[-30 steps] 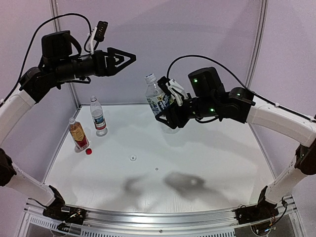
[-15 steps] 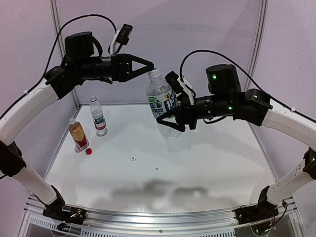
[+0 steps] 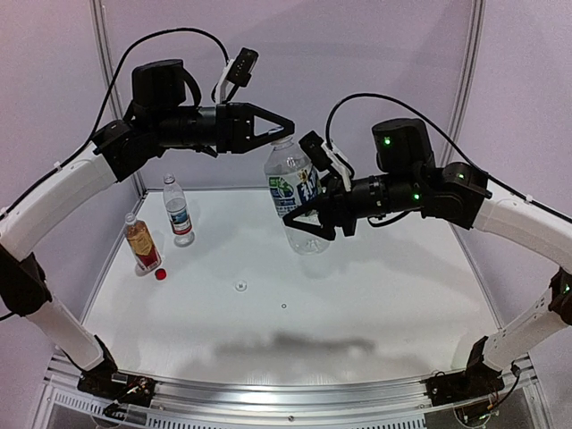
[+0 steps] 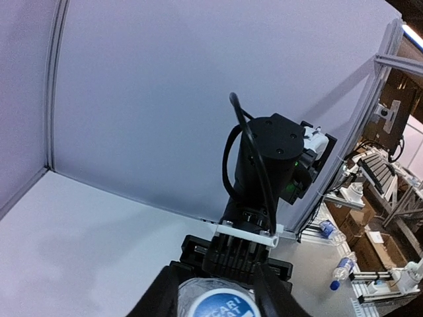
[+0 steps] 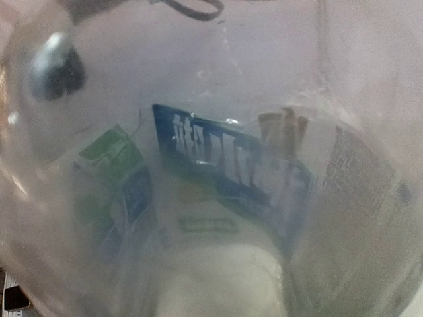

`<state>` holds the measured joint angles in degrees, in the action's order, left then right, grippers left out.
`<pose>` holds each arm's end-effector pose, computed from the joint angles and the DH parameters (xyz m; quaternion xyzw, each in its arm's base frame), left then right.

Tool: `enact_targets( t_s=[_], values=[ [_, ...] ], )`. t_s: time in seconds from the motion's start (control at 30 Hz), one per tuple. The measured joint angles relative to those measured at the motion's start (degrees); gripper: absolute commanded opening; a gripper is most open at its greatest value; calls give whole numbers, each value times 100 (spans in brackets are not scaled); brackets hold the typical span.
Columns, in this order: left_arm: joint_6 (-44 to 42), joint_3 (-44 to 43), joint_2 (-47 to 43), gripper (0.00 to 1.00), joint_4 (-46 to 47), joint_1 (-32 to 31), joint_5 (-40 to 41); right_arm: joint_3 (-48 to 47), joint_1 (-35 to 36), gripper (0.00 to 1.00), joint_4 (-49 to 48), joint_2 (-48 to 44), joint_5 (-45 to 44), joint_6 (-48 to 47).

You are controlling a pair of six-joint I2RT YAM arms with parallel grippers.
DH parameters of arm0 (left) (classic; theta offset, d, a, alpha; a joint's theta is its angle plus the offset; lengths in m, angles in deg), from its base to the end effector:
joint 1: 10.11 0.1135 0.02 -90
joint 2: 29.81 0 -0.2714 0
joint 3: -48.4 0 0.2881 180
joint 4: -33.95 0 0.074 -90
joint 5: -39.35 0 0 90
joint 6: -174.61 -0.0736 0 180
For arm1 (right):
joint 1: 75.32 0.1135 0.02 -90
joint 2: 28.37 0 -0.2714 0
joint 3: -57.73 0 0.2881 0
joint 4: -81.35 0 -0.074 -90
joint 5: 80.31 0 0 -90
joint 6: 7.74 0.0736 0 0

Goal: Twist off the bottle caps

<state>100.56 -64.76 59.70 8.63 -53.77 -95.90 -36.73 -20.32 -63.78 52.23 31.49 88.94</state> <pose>0.2586 -0.3190 0.4968 0.4188 0.5787 -0.5591 0.4209 0.2003 0.3337 0.3992 -0.4289 0.6946 0.4189 0.3976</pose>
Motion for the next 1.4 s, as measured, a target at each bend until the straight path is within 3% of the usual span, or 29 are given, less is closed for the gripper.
enact_targets(
  t_s=[0.13, 0.2, 0.4, 0.7, 0.87, 0.93, 1.0, 1.1, 1.27, 1.4],
  values=[
    [-129, -42, 0, 15, -11, -48, 184, 2, -9, 63, -13, 0, -11, 61],
    [-155, -59, 0, 12, -61, -55, 236, 2, -9, 63, -33, 0, -35, 79],
    [-164, -114, 0, 14, -299, -162, 802, 2, -9, 64, 17, 15, -457, 35],
    [492, -627, 192, 15, -1104, -402, 3091, -710, 17, 62, 361, 684, -2140, -192],
    [723, -994, 393, 15, -1423, -621, 3912, -772, 35, 62, 380, 748, -2592, -238],
    [824, -1058, 422, 24, -1545, -664, 4120, -737, 39, 62, 358, 748, -2643, -238],
    [885, -1078, 428, 48, -1659, -706, 4282, -662, 50, 62, 297, 748, -2658, -238],
    [922, -1080, 428, 71, -1836, -730, 4382, -551, 57, 62, 249, 745, -2736, -157],
    [787, -1182, 417, 89, -2085, -743, 4489, -450, -11, 62, 269, 748, -2863, -90],
    [560, -1165, 286, 91, -2194, -603, 4586, -409, -11, 63, 258, 748, -2874, -72]
  ],
)
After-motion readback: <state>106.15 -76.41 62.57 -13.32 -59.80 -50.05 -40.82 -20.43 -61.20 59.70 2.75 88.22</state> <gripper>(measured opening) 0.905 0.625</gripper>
